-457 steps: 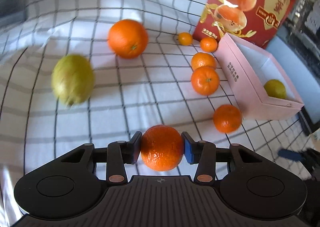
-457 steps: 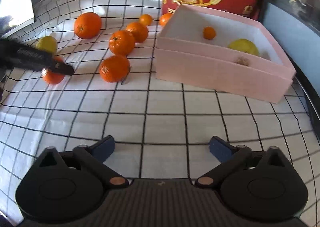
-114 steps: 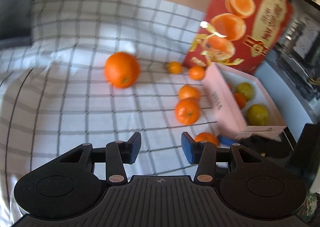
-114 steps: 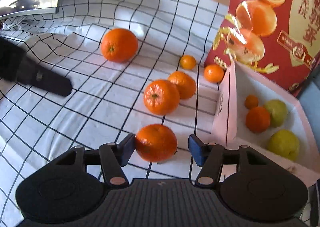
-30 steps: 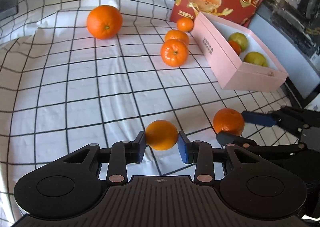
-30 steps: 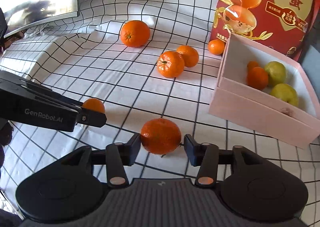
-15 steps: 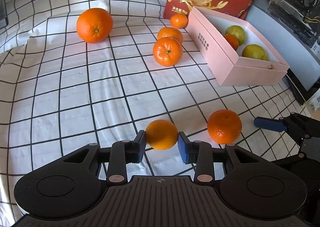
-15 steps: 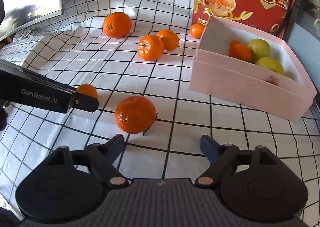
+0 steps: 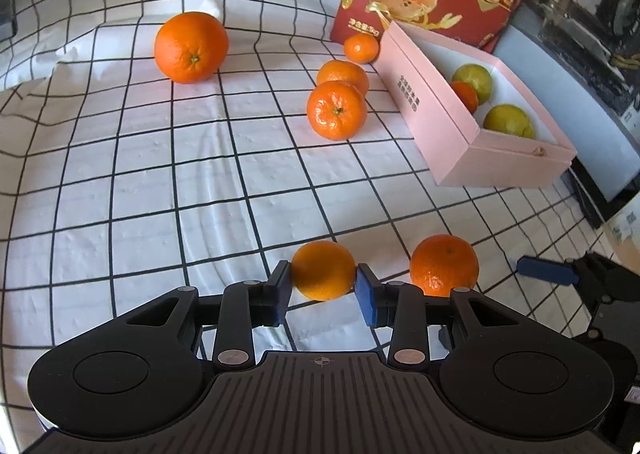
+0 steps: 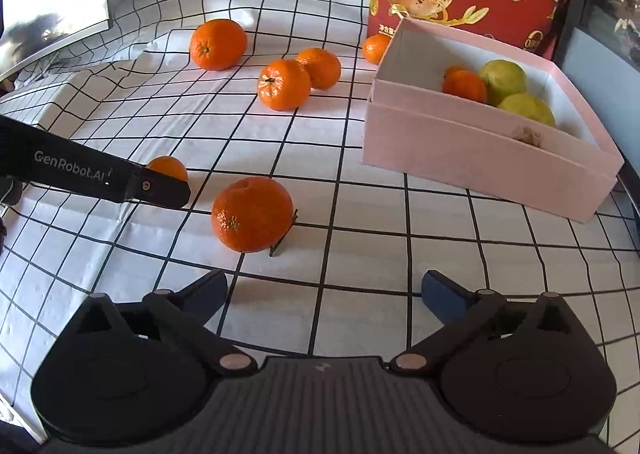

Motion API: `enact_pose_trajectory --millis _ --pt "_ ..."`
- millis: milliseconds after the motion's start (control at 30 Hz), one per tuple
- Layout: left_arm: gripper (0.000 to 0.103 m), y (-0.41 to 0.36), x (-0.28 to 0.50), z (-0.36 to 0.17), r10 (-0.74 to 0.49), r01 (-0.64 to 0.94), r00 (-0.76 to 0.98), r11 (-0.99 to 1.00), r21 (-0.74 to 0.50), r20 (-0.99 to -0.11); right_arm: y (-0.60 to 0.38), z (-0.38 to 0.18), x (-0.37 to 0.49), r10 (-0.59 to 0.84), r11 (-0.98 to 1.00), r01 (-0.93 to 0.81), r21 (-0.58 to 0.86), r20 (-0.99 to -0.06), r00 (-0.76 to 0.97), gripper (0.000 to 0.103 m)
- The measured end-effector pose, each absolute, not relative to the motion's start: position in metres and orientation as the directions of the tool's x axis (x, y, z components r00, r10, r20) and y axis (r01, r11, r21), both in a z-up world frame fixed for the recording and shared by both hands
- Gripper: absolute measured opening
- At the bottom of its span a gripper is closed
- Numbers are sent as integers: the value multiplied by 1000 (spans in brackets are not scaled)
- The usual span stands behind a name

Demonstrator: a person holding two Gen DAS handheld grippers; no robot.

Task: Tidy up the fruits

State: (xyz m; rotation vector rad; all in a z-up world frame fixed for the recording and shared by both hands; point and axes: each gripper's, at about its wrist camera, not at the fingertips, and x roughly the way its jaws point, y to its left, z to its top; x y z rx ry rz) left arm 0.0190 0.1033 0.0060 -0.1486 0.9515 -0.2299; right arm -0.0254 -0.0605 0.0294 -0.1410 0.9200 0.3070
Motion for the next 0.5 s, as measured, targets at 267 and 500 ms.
enact_pose_trajectory --millis 267,500 --pt "39 104 14 6 -248 106 573 967 -230 -781 -56 33 -19 217 937 -350 19 -816 536 92" --pt "39 106 9 8 -215 91 567 976 -199 -795 -36 40 -10 259 911 -413 1 -779 570 73"
